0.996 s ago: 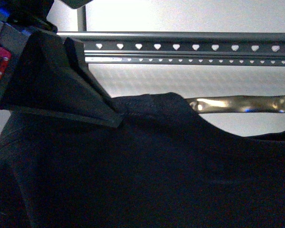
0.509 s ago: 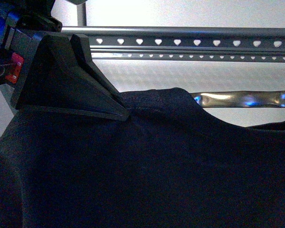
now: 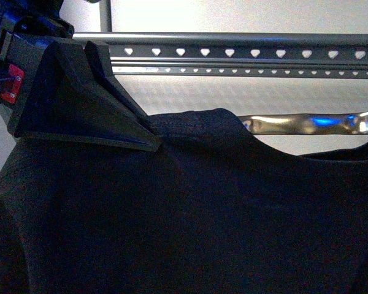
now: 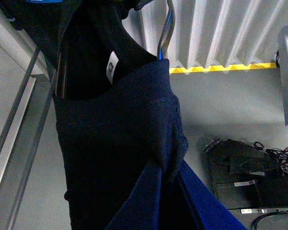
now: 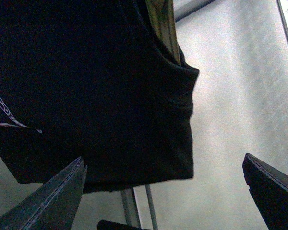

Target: Hang clothes on hanger

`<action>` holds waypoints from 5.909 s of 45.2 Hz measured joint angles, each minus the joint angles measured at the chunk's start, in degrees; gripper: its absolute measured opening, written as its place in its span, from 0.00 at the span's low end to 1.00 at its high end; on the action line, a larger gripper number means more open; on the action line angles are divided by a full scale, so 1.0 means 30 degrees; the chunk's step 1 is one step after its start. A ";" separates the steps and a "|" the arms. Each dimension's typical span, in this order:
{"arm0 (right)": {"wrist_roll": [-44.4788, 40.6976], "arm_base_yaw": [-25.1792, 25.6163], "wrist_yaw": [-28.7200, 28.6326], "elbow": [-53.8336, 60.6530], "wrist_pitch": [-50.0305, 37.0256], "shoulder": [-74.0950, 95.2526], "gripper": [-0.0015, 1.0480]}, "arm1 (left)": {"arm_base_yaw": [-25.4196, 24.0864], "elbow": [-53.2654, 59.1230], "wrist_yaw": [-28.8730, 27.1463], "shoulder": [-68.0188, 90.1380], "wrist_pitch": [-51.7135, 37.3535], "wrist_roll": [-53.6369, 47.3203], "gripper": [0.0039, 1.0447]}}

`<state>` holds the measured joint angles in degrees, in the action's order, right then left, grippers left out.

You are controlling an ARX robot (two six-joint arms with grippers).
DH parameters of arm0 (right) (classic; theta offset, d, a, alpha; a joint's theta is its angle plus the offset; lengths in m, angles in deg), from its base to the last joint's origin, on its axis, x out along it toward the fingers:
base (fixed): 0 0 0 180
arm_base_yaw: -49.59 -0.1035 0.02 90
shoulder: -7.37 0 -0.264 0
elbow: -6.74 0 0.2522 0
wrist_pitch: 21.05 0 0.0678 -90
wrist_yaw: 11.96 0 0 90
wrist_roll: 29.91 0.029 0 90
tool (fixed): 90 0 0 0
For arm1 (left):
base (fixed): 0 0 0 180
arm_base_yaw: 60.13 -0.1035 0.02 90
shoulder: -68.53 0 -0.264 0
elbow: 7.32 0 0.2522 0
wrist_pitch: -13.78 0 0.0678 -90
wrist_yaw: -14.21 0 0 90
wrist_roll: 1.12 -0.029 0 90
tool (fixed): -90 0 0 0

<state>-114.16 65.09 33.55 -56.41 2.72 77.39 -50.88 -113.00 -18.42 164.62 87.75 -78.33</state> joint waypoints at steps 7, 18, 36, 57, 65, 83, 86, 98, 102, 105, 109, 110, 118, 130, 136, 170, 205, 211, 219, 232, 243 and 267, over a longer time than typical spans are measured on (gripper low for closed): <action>0.0175 -0.1362 0.0954 -0.1151 -0.0627 0.1902 0.93 | -0.0029 0.0000 -0.0007 0.0000 0.0000 0.0000 0.05; 0.2076 -0.2441 0.1814 -0.1858 -0.3694 0.4226 0.67 | -0.0029 0.0000 -0.0007 0.0000 0.0000 0.0000 0.05; 0.4044 -0.1814 0.0466 -0.0962 -0.7337 0.4801 0.10 | -0.0029 0.0000 0.0109 0.0000 -0.0058 0.0015 0.05; 0.3971 0.0168 -0.0889 -0.0561 -0.6084 0.6186 0.04 | 0.0146 0.0000 0.0510 -0.0138 -0.0102 -0.0029 0.67; 0.3803 0.0816 -0.1173 -0.0670 -0.4466 0.7023 0.04 | 0.0372 0.0000 0.0619 -0.0138 -0.0102 -0.0029 0.96; 0.3155 0.0597 -0.0852 -0.2907 -0.0503 0.7184 0.04 | 0.0401 0.0000 0.0699 -0.0131 -0.0102 -0.0036 0.94; 0.1967 0.0306 0.0146 -0.4029 0.2237 0.7038 0.04 | 0.0379 0.0000 0.0634 -0.0131 -0.0102 -0.0044 0.94; -0.1523 -0.0663 0.4313 -0.9092 1.1038 0.6513 0.04 | 0.0284 0.0000 0.0576 -0.0131 -0.0102 -0.0087 0.94; -0.1625 -0.0991 0.5071 -1.1591 1.2546 0.6448 0.04 | 0.0138 0.0000 0.0481 -0.0168 -0.0102 -0.0131 0.94; -0.1603 -0.1180 0.5268 -1.3260 1.2932 0.6448 0.04 | 0.0051 0.0000 0.0466 -0.0175 -0.0102 -0.0146 0.94; -0.1537 -0.1362 0.5297 -1.4768 1.3172 0.6455 0.04 | 0.0022 0.0000 0.0466 -0.0175 -0.0102 -0.0153 0.94; -0.1501 -0.1406 0.5253 -1.5198 1.3194 0.6455 0.04 | 0.0022 0.0000 0.0466 -0.0175 -0.0102 -0.0153 0.94; -0.1486 -0.1486 0.5020 -1.6619 1.3311 0.6302 0.04 | 0.0022 0.0000 0.0488 -0.0226 -0.0102 -0.0160 0.94; -0.1421 -0.1596 0.4495 -1.4076 1.2437 0.5705 0.04 | -0.0015 0.0000 0.0444 -0.0233 -0.0102 -0.0160 0.94; -0.1413 -0.1763 0.4313 -1.2954 1.2131 0.5421 0.04 | -0.0015 0.0000 0.0444 -0.0240 -0.0102 -0.0160 0.94; 0.0044 -0.1581 0.2681 -1.1905 1.0440 0.4641 0.04 | 0.0291 0.5224 -1.3952 -0.2412 -1.9569 2.2964 0.94; 1.0411 -0.0466 0.4007 -0.8160 0.3825 0.7016 0.03 | -0.2310 0.7854 -2.0291 -0.6827 -2.1711 3.1649 0.94; 1.5460 -0.0765 0.4437 -0.6863 0.4517 0.7016 0.03 | -0.1851 0.9449 -1.9169 -0.9639 -2.2462 3.1853 0.94; 2.3270 -0.0299 0.2011 -0.6579 0.2747 0.6776 0.03 | 0.0117 1.5038 -2.2090 -1.4506 -2.3402 2.6884 0.57; 3.3718 0.0685 0.0656 -0.8459 -0.0080 0.6972 0.03 | -0.1202 2.3365 -2.0954 -1.8112 -2.6855 2.5908 0.03; 3.9080 0.1013 0.2412 -1.1795 -0.0634 0.9457 0.03 | -0.3038 2.6425 -1.9227 -2.0320 -2.7409 2.5828 0.03; 4.0275 -0.1625 0.6943 -1.2116 -0.1115 1.0564 0.12 | -0.3038 2.9230 -1.9132 -2.4290 -2.6389 2.5828 0.03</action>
<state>6.66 60.22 54.38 -92.76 -0.63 109.08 -59.99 -25.31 -75.82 91.75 8.58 -0.84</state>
